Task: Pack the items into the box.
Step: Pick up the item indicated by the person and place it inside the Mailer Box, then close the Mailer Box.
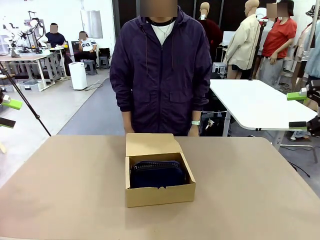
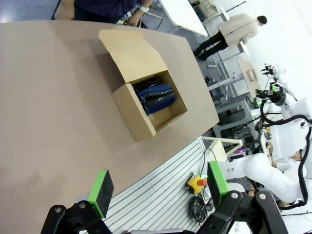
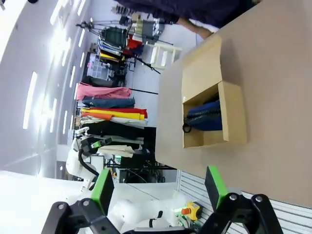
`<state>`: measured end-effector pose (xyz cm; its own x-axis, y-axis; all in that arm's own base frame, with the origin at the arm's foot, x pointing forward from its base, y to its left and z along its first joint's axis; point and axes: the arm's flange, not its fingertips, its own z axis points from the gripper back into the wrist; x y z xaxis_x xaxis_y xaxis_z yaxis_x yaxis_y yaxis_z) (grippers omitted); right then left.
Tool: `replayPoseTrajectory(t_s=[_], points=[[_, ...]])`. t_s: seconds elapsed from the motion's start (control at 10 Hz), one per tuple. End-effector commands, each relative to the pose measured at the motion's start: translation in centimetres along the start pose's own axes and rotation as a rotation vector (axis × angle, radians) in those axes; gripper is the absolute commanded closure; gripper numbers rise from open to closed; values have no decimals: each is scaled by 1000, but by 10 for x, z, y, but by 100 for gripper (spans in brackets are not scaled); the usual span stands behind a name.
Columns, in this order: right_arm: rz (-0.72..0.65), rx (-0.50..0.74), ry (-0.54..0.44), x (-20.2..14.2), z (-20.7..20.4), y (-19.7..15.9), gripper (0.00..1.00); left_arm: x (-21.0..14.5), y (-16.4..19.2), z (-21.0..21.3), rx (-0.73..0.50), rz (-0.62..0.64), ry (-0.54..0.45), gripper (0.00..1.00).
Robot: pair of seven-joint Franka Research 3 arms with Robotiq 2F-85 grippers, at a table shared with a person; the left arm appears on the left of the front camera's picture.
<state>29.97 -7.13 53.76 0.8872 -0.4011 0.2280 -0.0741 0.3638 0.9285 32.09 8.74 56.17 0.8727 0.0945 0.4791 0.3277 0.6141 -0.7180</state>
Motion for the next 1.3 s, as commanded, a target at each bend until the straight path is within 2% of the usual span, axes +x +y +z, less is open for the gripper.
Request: replayPoseTrajectory(t_s=[0.0, 1.2], points=[[42, 11, 62, -11, -10, 11, 0, -1, -2, 2, 2, 11, 6, 0], [42, 11, 62, -11, -10, 11, 0, -1, -2, 2, 2, 11, 6, 0]])
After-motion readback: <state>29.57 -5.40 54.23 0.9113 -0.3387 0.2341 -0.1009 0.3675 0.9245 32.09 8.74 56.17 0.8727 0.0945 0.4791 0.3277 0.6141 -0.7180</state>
